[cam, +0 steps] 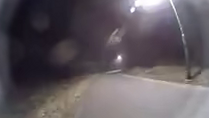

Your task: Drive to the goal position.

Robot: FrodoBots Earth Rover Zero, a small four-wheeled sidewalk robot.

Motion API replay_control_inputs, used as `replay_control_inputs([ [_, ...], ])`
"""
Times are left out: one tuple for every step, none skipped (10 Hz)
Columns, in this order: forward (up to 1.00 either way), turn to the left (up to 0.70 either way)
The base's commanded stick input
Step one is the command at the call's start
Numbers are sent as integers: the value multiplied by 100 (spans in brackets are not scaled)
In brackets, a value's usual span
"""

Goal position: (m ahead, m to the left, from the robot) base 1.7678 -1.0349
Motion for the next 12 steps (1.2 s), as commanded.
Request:
replay_control_inputs([
  [100, 8],
  [100, 7],
  [100, 7],
  [100, 6],
  [100, 6],
  [100, 5],
  [100, 5],
  [100, 4],
  [100, 4],
  [100, 3],
  [100, 3],
  [100, 0],
])
